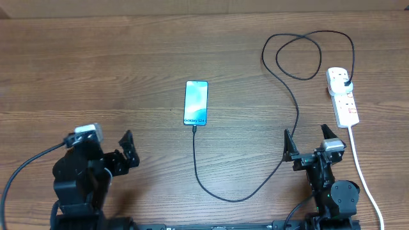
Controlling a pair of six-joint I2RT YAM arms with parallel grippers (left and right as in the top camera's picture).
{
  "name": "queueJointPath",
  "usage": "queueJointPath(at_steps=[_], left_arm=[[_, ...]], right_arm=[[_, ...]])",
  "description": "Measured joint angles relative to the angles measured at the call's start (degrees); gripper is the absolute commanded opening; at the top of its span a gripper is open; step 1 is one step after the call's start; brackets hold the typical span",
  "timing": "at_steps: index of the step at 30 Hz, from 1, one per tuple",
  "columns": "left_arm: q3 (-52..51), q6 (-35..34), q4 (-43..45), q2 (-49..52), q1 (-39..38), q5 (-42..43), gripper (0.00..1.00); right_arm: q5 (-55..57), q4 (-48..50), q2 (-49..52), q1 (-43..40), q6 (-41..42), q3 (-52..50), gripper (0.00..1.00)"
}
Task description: Plug charger to phone and switch on socket
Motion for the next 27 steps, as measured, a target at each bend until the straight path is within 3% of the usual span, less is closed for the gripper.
queueJointPath(at_steps=[9,27], left_arm=[[-8.0,4.9,12.2,-6.5,0.0,5.9,1.00],[-24.7,7.9,28.4,-21.4,0.0,4.4,1.00]], right_arm=[[0.0,0.0,0.0,0.0,0.0,0.0,1.00],[0.0,0.0,0.0,0.0,0.0,0.0,1.00]])
